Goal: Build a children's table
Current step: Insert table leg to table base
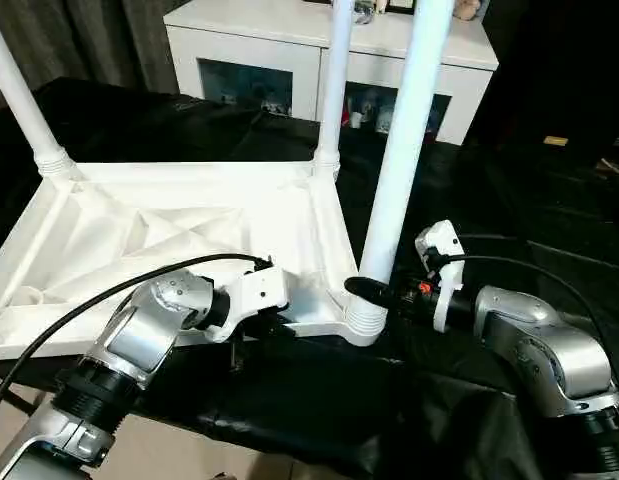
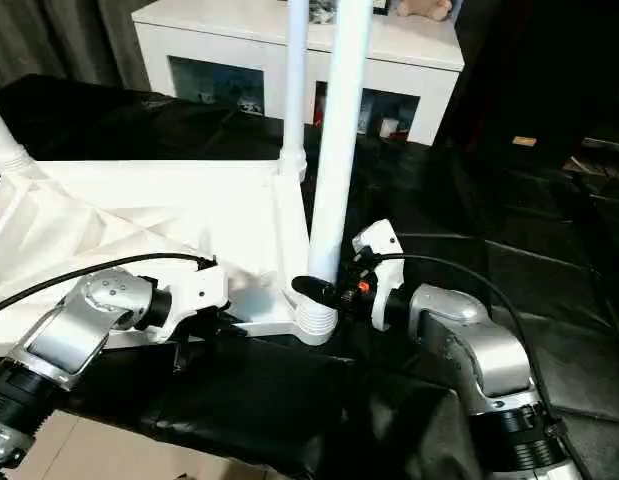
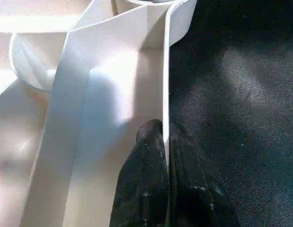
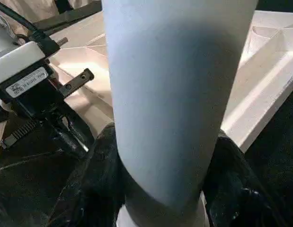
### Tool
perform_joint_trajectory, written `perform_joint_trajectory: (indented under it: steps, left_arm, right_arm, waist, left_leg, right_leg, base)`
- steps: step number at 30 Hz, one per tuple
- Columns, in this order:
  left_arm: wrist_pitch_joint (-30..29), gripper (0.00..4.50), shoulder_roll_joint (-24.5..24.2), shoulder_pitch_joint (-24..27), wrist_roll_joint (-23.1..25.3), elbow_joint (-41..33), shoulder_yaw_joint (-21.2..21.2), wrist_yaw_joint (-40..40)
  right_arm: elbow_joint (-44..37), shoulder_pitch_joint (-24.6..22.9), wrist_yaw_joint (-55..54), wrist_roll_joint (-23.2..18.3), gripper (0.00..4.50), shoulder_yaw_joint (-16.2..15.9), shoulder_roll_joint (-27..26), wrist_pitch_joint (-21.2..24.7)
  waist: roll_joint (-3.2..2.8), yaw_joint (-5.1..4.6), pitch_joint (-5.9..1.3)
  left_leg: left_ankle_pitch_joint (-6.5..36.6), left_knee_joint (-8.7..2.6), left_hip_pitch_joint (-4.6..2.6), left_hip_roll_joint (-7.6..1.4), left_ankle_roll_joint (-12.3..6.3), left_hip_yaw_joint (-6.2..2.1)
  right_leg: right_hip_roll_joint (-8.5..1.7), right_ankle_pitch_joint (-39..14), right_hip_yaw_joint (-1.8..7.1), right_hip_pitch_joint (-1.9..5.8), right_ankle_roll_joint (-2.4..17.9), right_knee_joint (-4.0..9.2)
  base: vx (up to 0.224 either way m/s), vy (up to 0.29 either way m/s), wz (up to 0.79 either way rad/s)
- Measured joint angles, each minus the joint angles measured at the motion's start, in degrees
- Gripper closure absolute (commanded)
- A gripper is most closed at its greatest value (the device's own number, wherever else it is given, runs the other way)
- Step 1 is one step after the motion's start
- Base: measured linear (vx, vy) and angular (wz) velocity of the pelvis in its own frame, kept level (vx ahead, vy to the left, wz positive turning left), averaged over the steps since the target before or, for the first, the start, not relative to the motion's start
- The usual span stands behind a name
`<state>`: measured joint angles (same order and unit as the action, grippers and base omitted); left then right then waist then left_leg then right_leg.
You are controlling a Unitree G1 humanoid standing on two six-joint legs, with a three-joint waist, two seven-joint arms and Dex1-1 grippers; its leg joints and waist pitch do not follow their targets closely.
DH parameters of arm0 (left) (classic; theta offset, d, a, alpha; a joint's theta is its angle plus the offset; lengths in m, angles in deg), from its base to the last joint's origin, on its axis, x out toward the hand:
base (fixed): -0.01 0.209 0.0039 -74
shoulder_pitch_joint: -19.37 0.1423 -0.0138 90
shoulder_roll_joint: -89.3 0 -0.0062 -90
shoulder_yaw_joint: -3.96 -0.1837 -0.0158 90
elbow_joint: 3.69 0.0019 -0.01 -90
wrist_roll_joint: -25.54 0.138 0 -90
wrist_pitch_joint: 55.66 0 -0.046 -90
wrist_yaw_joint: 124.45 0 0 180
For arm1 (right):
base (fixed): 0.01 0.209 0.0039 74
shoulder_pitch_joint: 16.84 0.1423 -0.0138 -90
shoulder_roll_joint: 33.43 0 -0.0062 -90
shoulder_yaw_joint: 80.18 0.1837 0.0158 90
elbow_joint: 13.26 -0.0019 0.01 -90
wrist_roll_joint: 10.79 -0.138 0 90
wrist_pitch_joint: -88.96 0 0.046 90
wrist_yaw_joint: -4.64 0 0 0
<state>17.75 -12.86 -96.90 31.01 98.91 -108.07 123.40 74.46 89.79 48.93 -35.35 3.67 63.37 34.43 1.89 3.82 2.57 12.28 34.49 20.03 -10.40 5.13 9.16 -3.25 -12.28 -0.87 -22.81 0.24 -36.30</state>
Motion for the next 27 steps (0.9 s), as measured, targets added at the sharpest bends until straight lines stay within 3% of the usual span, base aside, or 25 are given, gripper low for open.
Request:
perform_joint_trajectory:
  steps: [7, 13, 23, 27]
  left_arm:
    - [0.14, 4.5, 0.34, -0.09, -0.01, 0.1, -0.17, -0.05]
    - [0.19, 4.5, 0.25, -0.09, 0.01, 0.38, -0.19, -0.37]
    - [0.13, 4.5, 0.9, 0.13, 0.34, 0.58, -0.16, -1.25]
    - [-0.89, 4.5, 2.68, 0.3, 0.41, 0.77, 0.04, -3.4]
  right_arm:
    - [0.89, 0.21, -0.03, 0.18, 2.64, 0.02, -0.68, -0.3]
    - [5.1, 0.58, -0.34, 0.53, 2.64, 0.33, -2.76, -3.97]
    - [8.27, -3.65, -2.19, -0.35, 2.64, 3.79, -7.46, -11.77]
    - [10.46, -7.43, -2.91, -0.67, 2.64, 6.73, -10.89, -19.69]
  waist:
    - [0.02, 0.09, -0.01]
    - [0.19, -0.01, -0.13]
    - [0.4, -0.24, -0.42]
    - [0.09, -0.14, -0.64]
  left_leg:
    - [0.0, -0.01, -0.01, 0.0, -0.01, 0.01]
    - [-0.03, 0.0, -0.05, -0.01, -0.02, 0.03]
    - [-0.06, 0.0, -0.1, -0.01, -0.05, 0.12]
    - [-0.04, -0.01, -0.08, -0.01, -0.08, 0.27]
  right_leg:
    - [0.0, 0.0, 0.0, 0.01, 0.0, 0.02]
    - [-0.01, 0.02, 0.0, 0.06, -0.01, 0.01]
    - [-0.07, 0.07, 0.01, 0.18, -0.04, 0.13]
    - [-0.15, 0.07, 0.03, 0.18, -0.04, 0.18]
  base:
    - [0.0, 0.0, 0.0]
    - [0.0, 0.0, 0.0]
    - [0.0, 0.0, 0.0]
    - [0.0, 0.0, 0.0]
